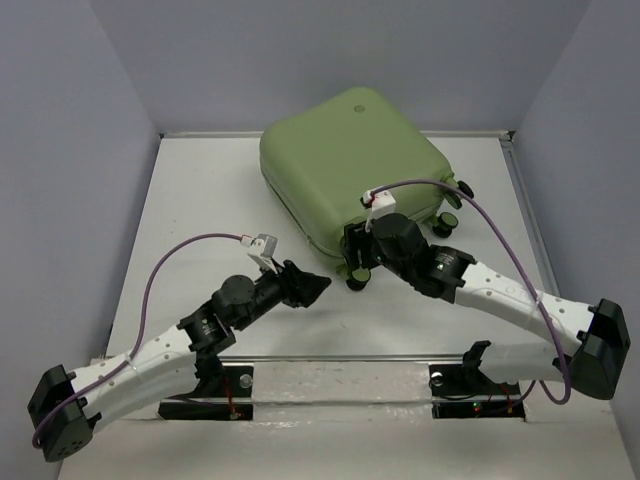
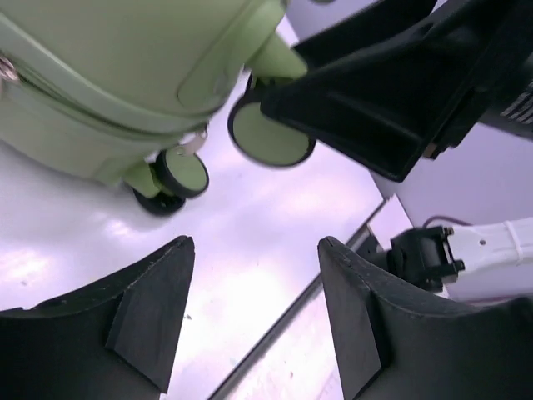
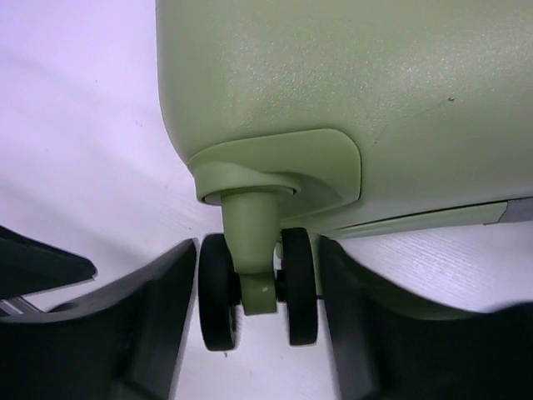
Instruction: Pack the luggage
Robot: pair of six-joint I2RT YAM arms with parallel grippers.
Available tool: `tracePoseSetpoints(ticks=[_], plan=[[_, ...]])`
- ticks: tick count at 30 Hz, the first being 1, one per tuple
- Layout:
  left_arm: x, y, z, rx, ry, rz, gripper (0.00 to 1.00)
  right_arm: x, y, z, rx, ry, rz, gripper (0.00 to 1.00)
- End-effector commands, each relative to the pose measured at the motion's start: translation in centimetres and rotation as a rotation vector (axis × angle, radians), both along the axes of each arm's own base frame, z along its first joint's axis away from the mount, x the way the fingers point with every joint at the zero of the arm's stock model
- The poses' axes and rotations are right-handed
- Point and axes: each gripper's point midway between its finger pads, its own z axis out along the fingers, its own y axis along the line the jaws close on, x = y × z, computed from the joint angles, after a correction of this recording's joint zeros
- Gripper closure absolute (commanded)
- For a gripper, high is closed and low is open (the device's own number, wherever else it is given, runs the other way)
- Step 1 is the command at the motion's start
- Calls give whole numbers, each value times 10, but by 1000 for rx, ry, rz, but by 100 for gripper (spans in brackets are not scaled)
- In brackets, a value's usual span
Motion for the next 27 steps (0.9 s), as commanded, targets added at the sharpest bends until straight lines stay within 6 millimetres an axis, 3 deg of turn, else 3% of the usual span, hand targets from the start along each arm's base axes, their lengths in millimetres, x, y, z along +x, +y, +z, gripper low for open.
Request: tracePoseSetpoints(ticks=[1, 4, 7, 9, 10, 12, 13, 15, 17, 18, 19, 23, 26, 27], plan=[[-15, -30, 17, -69, 66, -144, 27, 3, -6, 10, 37, -32, -4, 20], [-15, -44, 24, -97, 92, -175, 23, -7, -12, 23, 95, -44, 5, 18], [-12, -54, 47, -151, 69, -190, 21, -32, -33, 49, 213, -107, 40, 18], [-7, -58, 49, -152, 69, -175, 20, -41, -41, 50, 249, -123, 45, 20], [-4, -60, 56, -159, 61, -170, 19, -44, -47, 34, 241, -101, 30, 31], [1, -63, 57, -156, 60, -156, 16, -45, -59, 24, 251, -107, -19, 46], [3, -66, 65, -168, 50, -155, 14, -46, -61, 15, 252, -97, -29, 68], [8, -68, 68, -169, 45, -140, 11, -48, -62, 0, 266, -77, -37, 75], [16, -74, 67, -137, 49, -121, 7, -48, -62, -21, 267, -60, -46, 75], [22, -78, 57, -105, 71, -107, 5, -47, -61, -31, 257, -49, -53, 74], [25, -82, 63, -103, 67, -108, 5, -47, -61, -34, 255, -45, -54, 68], [39, -96, 53, -45, 88, -87, 4, -43, -58, -45, 249, -39, -64, 53], [45, -103, 58, -35, 88, -86, 4, -40, -51, -52, 247, -52, -43, 47], [48, -106, 56, -25, 94, -84, 4, -38, -44, -46, 265, -86, -7, 46]])
